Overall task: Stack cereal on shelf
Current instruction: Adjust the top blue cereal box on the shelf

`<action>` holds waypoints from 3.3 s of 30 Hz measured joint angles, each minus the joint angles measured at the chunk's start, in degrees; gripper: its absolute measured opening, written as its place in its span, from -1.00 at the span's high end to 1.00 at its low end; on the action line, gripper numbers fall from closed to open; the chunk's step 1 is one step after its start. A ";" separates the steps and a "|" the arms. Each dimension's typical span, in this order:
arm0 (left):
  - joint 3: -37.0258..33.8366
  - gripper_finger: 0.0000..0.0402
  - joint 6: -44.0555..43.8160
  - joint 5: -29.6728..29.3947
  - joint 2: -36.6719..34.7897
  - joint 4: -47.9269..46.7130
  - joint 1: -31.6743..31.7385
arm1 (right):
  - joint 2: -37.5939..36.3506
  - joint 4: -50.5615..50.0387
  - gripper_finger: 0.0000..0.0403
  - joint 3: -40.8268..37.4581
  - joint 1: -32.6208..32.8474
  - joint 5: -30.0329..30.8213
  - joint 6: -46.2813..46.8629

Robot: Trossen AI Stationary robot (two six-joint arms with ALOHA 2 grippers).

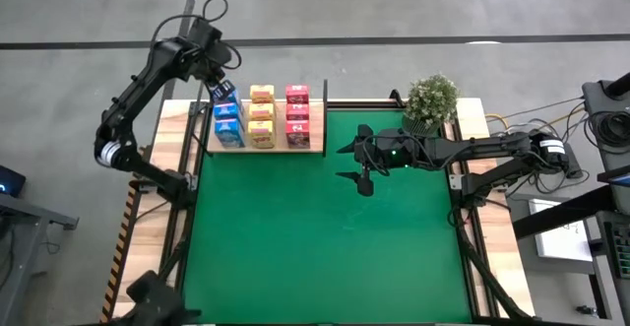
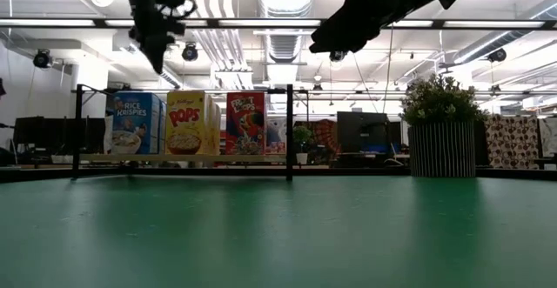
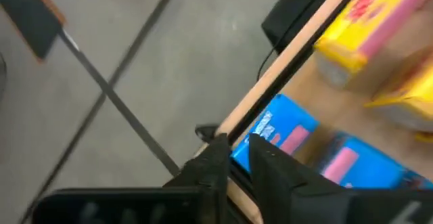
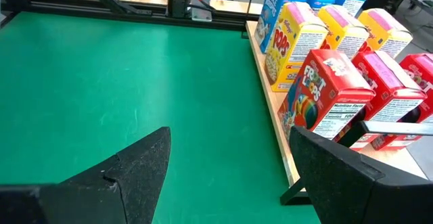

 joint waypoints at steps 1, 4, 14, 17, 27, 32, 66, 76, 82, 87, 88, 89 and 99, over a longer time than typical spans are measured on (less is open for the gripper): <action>-0.65 0.84 -0.55 0.01 0.47 0.18 0.87 | 0.00 0.00 -0.44 0.00 0.00 0.00 -0.02; -2.10 0.97 -3.12 1.03 2.23 0.20 2.84 | 0.00 0.00 -0.44 0.00 0.00 0.00 -0.05; -3.31 1.00 -9.11 1.85 7.67 -1.49 3.36 | 0.00 0.00 -0.44 0.00 -0.02 0.02 -0.21; -3.35 1.00 -9.78 1.73 8.51 -1.82 3.34 | 0.00 0.00 -0.44 0.00 -0.02 0.02 -0.21; -3.38 1.00 -10.82 1.63 9.05 -2.64 2.59 | 0.00 0.00 -0.44 0.00 -0.02 0.04 -0.41; -3.38 1.00 -10.92 2.05 9.03 -2.72 2.33 | 0.00 0.00 -0.44 0.00 -0.02 0.04 -0.42; -3.70 1.00 -12.34 4.98 8.96 -2.84 1.24 | 0.00 0.00 -0.44 0.00 -0.02 0.07 -0.24; -2.92 1.00 -12.31 4.98 8.93 -3.51 1.22 | 0.00 0.00 -0.44 0.01 -0.04 0.09 -0.23; -1.47 1.00 -11.88 4.73 8.34 -5.17 0.99 | 0.00 0.01 -0.44 0.02 -0.03 0.09 -0.24; -0.99 1.00 -11.88 4.64 7.50 -5.42 -0.27 | 0.00 0.00 -0.44 0.02 -0.04 0.09 -0.22; -0.99 1.00 -11.87 4.64 7.30 -5.75 -0.81 | 0.00 0.00 -0.44 0.02 -0.04 0.09 -0.22; -0.99 1.00 -11.70 4.62 7.16 -5.94 -1.37 | 0.00 0.00 -0.44 0.02 -0.04 0.09 -0.22; -1.04 1.00 -9.51 4.53 7.08 0.19 -3.66 | 0.00 0.00 -0.44 0.02 -0.02 0.09 -0.20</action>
